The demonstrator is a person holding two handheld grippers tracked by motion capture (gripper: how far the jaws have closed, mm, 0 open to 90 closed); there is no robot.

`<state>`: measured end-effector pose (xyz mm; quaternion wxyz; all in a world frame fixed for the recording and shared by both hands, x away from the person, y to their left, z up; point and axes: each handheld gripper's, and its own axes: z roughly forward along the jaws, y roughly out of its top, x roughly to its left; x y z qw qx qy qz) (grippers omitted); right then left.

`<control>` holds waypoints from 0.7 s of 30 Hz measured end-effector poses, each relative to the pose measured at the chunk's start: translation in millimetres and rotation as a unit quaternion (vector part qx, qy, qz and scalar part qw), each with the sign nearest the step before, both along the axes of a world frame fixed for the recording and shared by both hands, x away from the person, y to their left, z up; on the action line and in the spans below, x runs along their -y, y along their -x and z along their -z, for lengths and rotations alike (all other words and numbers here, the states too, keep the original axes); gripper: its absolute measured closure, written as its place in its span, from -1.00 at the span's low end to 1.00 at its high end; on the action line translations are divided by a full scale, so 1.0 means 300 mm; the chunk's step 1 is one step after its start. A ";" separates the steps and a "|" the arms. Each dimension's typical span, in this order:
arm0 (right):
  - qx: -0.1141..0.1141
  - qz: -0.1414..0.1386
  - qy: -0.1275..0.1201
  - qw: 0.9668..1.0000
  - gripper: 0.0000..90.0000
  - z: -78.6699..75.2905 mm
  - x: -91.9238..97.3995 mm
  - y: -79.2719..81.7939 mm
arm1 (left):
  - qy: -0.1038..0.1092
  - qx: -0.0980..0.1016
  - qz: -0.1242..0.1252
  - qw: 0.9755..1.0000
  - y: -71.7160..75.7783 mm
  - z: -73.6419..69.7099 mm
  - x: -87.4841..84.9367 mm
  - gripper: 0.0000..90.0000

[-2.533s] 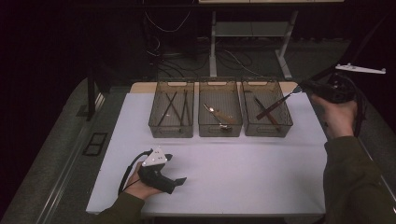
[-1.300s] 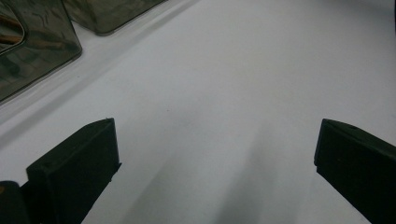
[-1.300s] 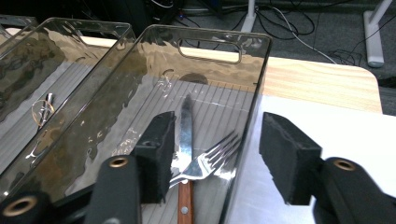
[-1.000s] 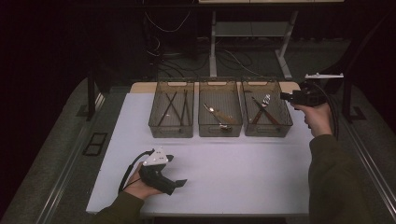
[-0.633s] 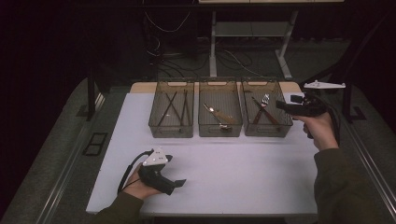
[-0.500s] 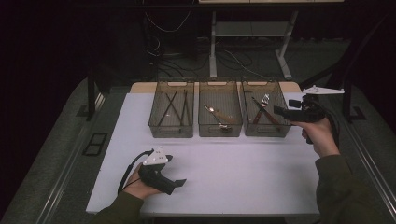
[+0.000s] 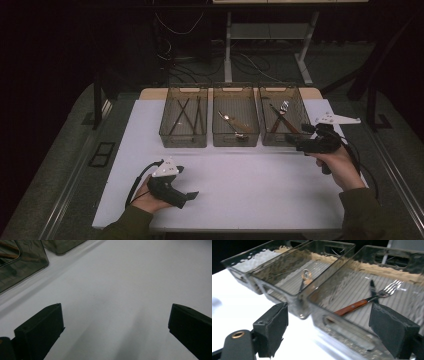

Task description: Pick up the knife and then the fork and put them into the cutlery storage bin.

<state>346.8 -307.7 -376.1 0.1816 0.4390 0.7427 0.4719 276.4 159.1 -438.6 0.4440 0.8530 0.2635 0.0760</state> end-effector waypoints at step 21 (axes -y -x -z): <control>-0.007 -0.054 0.007 0.998 -0.65 0.153 -0.069 0.182 | 0.008 0.003 0.003 1.000 0.005 -0.003 0.001 -1.00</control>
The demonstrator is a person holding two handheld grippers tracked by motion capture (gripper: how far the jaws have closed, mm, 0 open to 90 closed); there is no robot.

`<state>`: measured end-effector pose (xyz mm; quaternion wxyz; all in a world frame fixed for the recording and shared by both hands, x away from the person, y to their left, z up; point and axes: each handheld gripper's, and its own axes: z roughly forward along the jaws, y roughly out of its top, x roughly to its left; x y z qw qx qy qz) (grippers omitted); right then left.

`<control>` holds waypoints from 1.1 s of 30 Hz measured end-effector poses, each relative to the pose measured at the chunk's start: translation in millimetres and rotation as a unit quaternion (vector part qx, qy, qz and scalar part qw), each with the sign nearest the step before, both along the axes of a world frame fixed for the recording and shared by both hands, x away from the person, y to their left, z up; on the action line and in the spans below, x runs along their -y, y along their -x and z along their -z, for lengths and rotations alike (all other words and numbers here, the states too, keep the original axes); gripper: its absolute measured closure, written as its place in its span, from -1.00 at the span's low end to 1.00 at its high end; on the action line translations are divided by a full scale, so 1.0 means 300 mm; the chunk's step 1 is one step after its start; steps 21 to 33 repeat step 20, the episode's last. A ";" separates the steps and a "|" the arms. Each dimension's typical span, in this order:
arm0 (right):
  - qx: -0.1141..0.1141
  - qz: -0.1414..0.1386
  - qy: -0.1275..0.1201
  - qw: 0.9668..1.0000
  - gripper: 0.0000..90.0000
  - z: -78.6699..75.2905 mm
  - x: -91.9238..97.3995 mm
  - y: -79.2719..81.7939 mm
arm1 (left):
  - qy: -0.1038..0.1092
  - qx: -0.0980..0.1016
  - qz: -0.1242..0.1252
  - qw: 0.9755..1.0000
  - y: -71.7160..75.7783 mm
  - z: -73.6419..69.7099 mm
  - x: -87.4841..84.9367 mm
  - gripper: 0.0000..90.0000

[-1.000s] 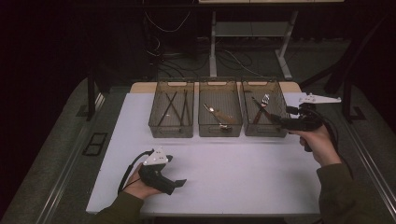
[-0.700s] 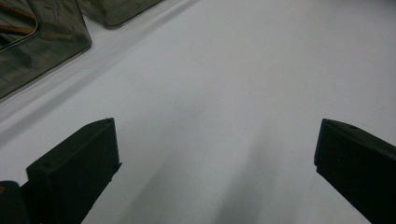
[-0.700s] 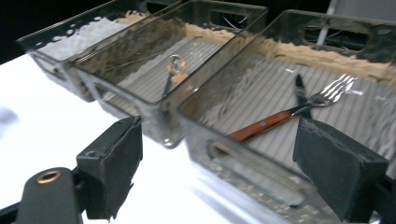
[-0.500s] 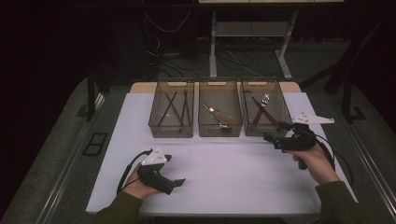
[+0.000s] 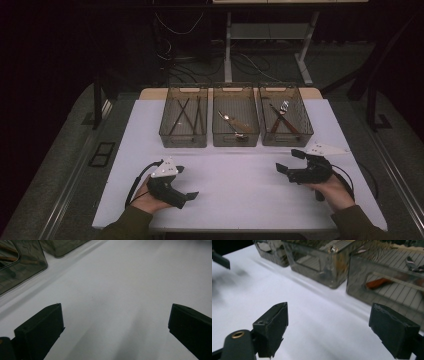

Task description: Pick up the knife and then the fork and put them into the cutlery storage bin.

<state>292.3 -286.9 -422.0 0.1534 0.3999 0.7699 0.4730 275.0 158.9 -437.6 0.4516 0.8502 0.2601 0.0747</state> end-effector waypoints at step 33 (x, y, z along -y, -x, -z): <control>-0.013 -0.029 0.038 0.999 -0.64 0.093 0.017 0.132 | -0.001 0.000 0.005 1.000 0.002 -0.001 0.000 -1.00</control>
